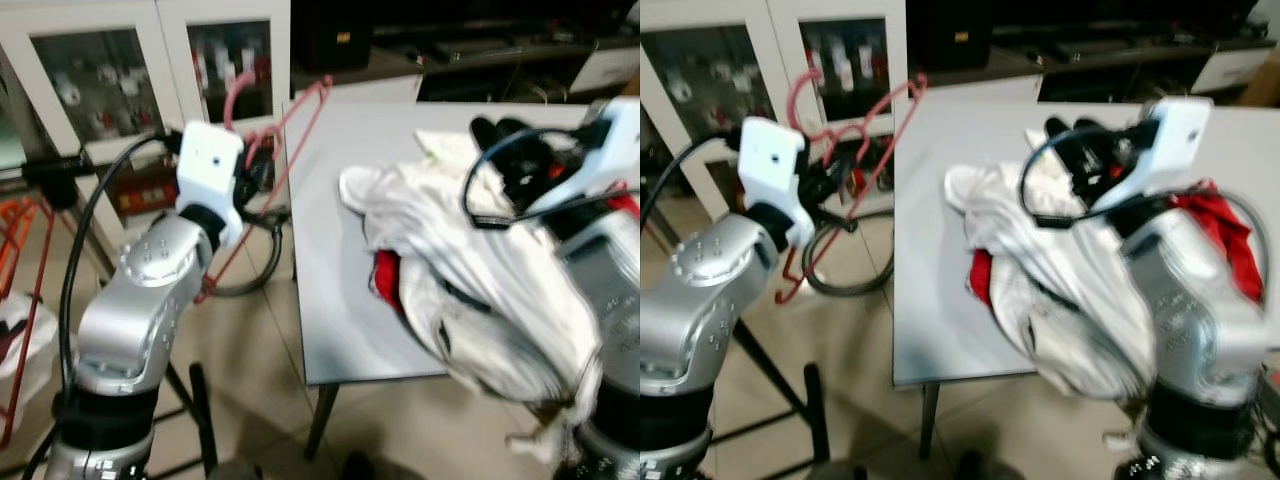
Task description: Hang hanger
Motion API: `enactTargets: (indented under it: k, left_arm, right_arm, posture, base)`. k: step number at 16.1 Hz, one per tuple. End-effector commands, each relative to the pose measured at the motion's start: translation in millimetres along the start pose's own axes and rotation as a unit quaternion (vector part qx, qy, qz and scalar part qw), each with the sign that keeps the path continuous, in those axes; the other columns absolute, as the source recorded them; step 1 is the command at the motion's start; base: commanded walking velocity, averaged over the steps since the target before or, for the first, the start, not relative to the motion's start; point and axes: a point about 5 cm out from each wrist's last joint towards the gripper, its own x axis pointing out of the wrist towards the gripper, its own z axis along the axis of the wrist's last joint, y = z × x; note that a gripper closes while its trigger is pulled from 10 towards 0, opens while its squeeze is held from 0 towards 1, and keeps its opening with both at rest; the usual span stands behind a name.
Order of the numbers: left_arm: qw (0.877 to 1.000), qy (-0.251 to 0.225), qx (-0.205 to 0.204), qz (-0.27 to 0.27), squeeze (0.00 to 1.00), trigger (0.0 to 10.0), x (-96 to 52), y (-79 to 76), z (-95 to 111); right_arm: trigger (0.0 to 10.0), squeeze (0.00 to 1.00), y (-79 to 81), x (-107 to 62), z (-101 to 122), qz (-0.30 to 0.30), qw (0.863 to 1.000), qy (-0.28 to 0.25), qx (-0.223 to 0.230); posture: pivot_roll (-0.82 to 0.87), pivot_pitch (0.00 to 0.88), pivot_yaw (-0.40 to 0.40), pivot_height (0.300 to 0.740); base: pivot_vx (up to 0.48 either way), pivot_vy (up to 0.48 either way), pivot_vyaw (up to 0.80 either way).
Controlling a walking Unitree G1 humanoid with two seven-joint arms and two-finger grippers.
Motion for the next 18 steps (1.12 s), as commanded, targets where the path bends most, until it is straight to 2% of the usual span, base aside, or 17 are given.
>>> enactTargets:
  k: [1, 2, 6, 11, 15, 18]
  left_arm:
    - [1.000, -0.018, 0.010, -0.010, 0.00, 10.0, 2.6, -3.5, 10.7]
    - [1.000, -0.022, 0.010, -0.012, 0.00, 10.0, 2.8, -3.8, 12.0]
    - [0.999, -0.030, 0.009, -0.018, 0.00, 10.0, 5.9, -5.2, 13.7]
    - [1.000, -0.027, 0.010, -0.013, 0.00, 10.0, 5.6, -4.7, 10.7]
    - [1.000, -0.022, 0.007, -0.010, 0.00, 10.0, 2.9, -4.0, 5.8]
    - [0.999, -0.027, -0.003, -0.021, 0.00, 10.0, -0.4, -3.9, 2.8]
  right_arm:
    - [10.0, 0.00, 0.2, -3.9, 5.1, -0.018, 1.000, -0.011, -0.018]
    - [10.0, 0.00, 3.9, -7.4, 3.7, -0.025, 0.999, -0.010, -0.026]
    - [10.0, 0.00, 2.6, -13.3, 10.7, -0.059, 0.998, -0.031, -0.020]
    - [10.0, 0.00, 11.5, -16.1, 2.9, -0.055, 0.998, -0.020, -0.017]
    - [10.0, 0.00, 11.4, -18.9, 0.9, -0.062, 0.998, -0.019, -0.012]
    - [10.0, 0.00, 15.9, -24.0, -7.9, -0.052, 0.998, 0.002, -0.016]
  posture:
    - [0.00, 0.029, -0.025, 0.740]
    - [-0.01, 0.026, -0.015, 0.740]
    - [-0.03, 0.017, -0.010, 0.740]
    - [-0.03, 0.009, -0.013, 0.740]
    - [-0.04, 0.015, -0.015, 0.740]
    - [-0.05, 0.022, -0.019, 0.740]
  base:
    - [-0.266, 0.000, 0.00]
    - [-0.274, 0.000, 0.00]
    - [-0.280, 0.000, 0.00]
    - [-0.283, 0.000, 0.00]
    - [-0.259, 0.000, 0.00]
    - [0.000, 0.000, -0.27]
